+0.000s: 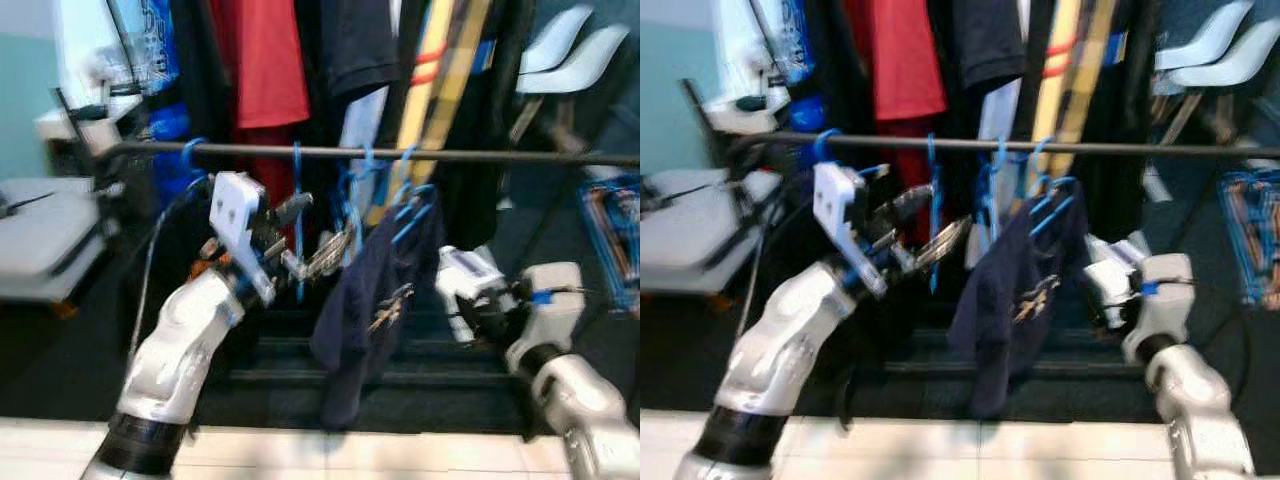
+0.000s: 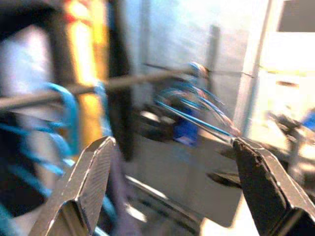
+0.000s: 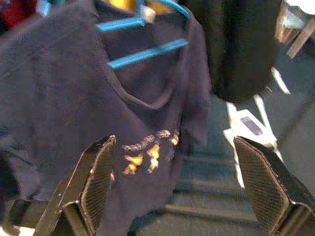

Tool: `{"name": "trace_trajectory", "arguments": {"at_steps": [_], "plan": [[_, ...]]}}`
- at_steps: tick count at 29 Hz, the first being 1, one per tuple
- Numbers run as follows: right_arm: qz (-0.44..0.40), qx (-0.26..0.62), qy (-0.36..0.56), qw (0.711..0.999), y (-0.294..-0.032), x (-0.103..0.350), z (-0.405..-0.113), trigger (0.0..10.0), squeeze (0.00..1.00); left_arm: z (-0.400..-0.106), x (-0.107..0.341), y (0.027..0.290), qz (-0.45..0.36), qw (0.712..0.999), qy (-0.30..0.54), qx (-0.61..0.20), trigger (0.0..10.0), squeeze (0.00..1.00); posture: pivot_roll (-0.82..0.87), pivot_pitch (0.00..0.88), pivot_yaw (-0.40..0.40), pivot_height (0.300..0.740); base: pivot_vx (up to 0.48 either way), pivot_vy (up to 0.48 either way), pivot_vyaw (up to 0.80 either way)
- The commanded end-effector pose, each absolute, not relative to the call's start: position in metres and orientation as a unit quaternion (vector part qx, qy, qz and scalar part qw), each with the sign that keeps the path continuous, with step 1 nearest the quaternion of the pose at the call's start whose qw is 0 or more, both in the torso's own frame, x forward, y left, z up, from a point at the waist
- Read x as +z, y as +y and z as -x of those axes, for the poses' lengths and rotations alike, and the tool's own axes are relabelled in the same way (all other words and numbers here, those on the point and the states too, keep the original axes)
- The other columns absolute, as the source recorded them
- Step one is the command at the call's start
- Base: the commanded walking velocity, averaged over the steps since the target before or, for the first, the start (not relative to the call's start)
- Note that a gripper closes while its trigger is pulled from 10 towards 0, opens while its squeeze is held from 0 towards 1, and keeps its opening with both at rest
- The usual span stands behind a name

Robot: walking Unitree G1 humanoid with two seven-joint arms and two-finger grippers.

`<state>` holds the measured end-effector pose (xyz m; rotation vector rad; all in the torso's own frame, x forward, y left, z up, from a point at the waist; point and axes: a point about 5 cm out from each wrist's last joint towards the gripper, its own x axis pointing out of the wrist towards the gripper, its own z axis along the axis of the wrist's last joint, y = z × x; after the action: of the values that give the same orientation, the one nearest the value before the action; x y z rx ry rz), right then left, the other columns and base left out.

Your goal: Hang hanger

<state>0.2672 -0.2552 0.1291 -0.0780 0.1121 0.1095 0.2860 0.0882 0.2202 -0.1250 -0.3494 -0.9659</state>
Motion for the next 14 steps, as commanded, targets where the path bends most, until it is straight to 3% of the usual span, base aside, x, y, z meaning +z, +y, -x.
{"name": "trace_trajectory", "arguments": {"at_steps": [1,9,13,14], "plan": [[0.036,0.053,0.064,0.996,-0.257,0.127,-0.267,10.0,0.00,-0.279,0.224,0.082,0.065,0.850,-0.167,-0.495,10.0,0.00,-0.13,0.000,0.037,0.740,0.000,0.000,-0.77],[0.038,0.051,0.066,0.996,-0.257,0.127,-0.268,10.0,0.00,-0.275,0.223,0.079,0.056,0.847,-0.153,-0.507,10.0,0.00,-0.13,0.000,0.034,0.740,0.000,0.000,-0.77],[0.038,0.053,0.069,0.995,-0.255,0.126,-0.268,10.0,0.00,-0.285,0.221,0.077,0.049,0.875,-0.145,-0.459,10.0,0.00,-0.12,0.000,0.035,0.740,0.000,0.000,-0.77],[0.038,0.055,0.071,0.995,-0.254,0.126,-0.268,10.0,0.00,-0.293,0.217,0.077,0.035,0.900,-0.132,-0.415,10.0,0.00,-0.13,0.000,0.036,0.740,0.000,0.000,-0.77]]}}
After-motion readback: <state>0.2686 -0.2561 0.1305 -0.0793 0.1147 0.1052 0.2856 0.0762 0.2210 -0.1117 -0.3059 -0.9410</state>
